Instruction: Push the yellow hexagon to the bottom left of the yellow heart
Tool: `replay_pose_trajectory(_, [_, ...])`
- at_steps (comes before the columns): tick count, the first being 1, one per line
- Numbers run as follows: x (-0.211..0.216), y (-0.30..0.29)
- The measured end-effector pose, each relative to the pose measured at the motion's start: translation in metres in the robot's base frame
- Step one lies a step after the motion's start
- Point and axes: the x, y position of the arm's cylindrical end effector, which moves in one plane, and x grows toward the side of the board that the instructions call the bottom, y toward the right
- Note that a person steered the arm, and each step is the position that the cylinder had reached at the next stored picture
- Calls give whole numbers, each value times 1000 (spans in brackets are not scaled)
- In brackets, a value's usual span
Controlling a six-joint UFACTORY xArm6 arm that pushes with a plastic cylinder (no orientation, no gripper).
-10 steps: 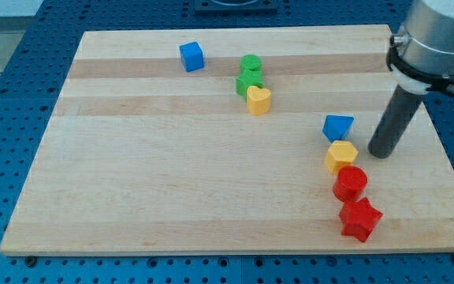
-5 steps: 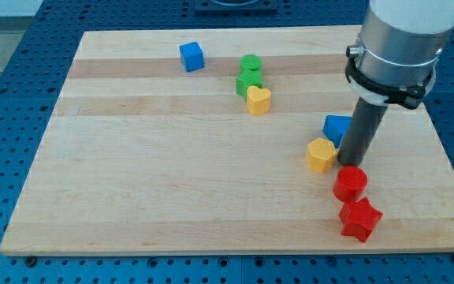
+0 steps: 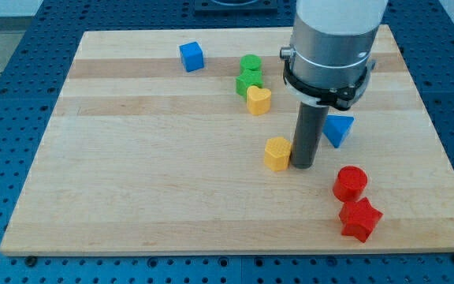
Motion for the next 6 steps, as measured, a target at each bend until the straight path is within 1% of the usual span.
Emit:
replay_pose_trajectory(2, [4, -22])
replay_pose_trajectory(3, [18, -49])
replay_pose_trajectory(4, [-53, -54])
replay_pose_trajectory(5, [-87, -54])
replay_pose_trajectory(6, [-46, -54])
